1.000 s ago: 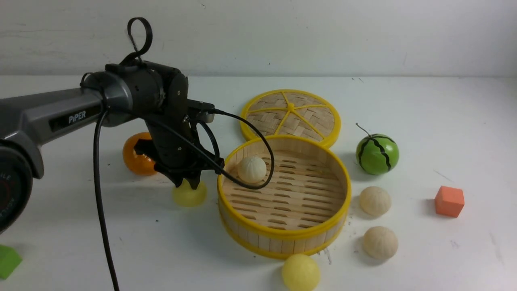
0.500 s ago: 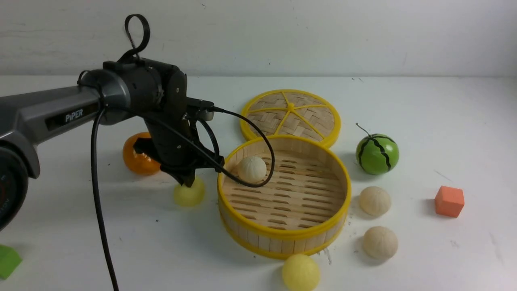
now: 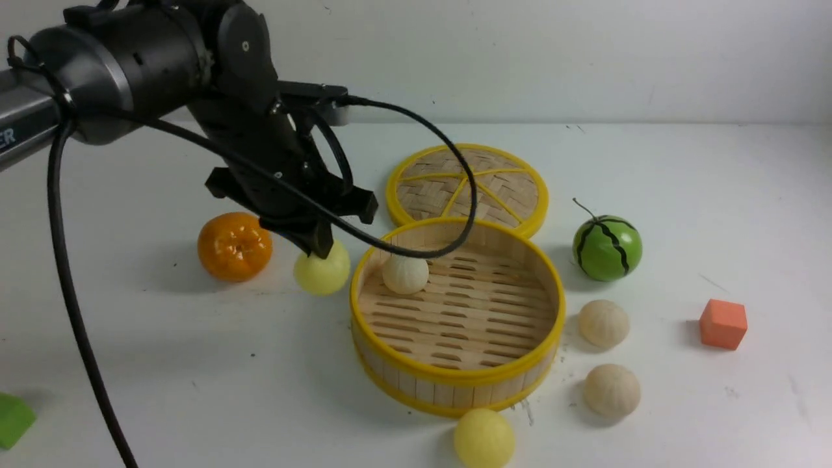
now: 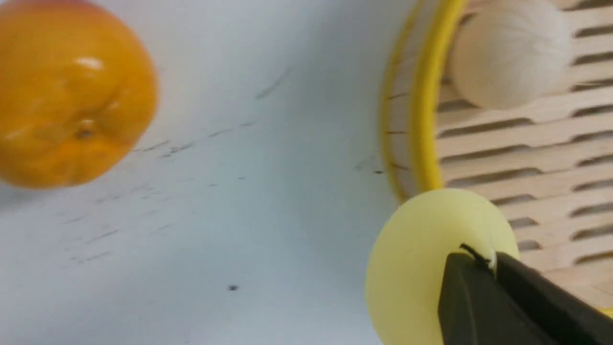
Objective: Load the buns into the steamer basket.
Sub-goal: Use the left arm to put the steamed stuffed bun into the steamer, then use the left arm to grab a steamed stuffed bun
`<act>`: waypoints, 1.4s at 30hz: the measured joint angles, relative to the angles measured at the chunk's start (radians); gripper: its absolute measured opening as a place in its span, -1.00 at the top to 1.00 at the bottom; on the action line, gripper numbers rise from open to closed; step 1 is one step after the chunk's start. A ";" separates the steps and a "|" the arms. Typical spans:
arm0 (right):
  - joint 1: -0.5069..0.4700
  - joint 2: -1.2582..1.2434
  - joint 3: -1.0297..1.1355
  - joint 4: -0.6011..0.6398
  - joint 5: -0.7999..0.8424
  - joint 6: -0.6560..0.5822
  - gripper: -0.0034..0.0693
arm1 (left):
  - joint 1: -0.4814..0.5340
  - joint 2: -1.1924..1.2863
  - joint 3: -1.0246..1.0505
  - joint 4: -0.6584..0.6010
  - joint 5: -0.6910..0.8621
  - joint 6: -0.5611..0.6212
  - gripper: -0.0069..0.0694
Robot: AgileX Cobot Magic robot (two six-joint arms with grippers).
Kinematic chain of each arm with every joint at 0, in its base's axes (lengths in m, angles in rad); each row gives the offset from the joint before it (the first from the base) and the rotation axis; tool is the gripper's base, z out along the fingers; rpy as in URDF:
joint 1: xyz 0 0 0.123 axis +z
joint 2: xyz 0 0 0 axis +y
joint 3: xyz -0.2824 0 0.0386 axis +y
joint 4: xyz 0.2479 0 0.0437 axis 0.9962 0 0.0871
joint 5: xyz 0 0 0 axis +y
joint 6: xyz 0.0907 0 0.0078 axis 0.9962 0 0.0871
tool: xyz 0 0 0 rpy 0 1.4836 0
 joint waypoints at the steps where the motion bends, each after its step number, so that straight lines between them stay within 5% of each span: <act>1: 0.000 0.000 0.000 0.000 0.000 0.000 0.24 | -0.028 0.001 0.000 -0.010 -0.002 0.003 0.85; 7: 0.000 0.000 0.000 0.000 0.000 0.000 0.24 | -0.132 0.067 0.000 -0.040 -0.044 0.007 0.85; 17: 0.000 0.000 0.000 0.000 0.000 0.000 0.24 | -0.124 0.154 0.000 -0.029 -0.133 0.015 0.76; 28: 0.000 0.000 0.000 0.000 0.000 0.000 0.24 | -0.124 0.127 -0.047 0.000 -0.101 -0.038 -0.19; 30: 0.000 0.000 0.000 0.000 0.000 0.000 0.24 | -0.124 0.092 -0.052 -0.001 -0.087 -0.052 -0.13; 36: 0.000 0.000 0.000 0.000 0.000 0.000 0.24 | -0.127 -0.113 -0.002 -0.011 -0.040 -0.067 0.80; 42: 0.000 0.000 0.000 0.000 0.000 0.000 0.24 | -0.252 -0.228 0.196 -0.011 0.011 -0.072 0.86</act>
